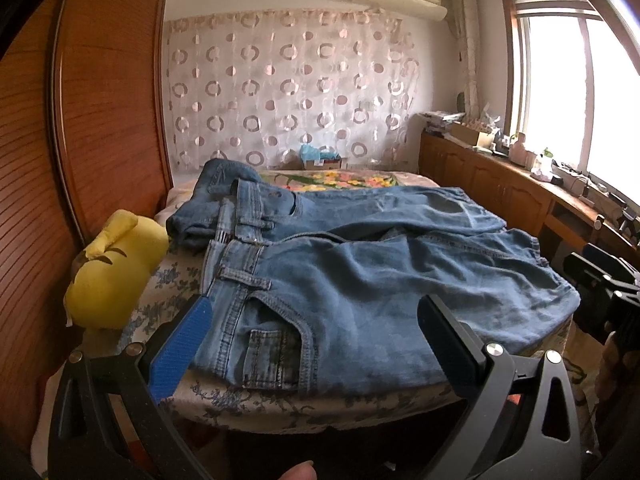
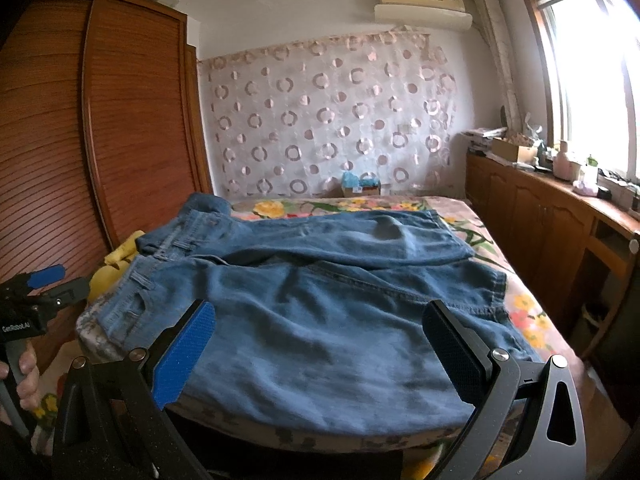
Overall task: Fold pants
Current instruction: 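Move both grippers down to the waistband edge of the jeans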
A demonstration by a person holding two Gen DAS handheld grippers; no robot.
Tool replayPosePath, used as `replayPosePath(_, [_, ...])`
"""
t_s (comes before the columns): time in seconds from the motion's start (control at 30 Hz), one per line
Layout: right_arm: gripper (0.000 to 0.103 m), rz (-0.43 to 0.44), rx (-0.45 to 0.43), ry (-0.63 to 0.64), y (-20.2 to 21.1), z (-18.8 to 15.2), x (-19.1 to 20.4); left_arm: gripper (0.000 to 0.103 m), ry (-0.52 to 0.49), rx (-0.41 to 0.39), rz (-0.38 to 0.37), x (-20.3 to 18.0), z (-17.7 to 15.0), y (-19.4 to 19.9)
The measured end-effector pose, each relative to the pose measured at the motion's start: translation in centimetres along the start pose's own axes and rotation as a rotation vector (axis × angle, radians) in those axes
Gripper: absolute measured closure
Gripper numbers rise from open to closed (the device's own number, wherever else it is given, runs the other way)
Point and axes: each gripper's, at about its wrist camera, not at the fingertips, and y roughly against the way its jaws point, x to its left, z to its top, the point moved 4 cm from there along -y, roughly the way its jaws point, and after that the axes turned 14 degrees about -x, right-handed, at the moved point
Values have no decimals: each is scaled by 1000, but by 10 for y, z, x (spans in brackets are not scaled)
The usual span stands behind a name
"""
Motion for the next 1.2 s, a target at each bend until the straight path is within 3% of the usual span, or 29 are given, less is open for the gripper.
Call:
replayPosePath(0.37, [0,-56,16,6,3,0,-13,0,1,21,17,25,-9,-11])
replayPosePath(0.97, [1,-214,99,20,16,-3,-44,1,51,64,82,103,-26,-28])
replayPosePath(1.2, [1,-239,139,-5,23,-7,-40,15,50,91,79,116,-38,-37])
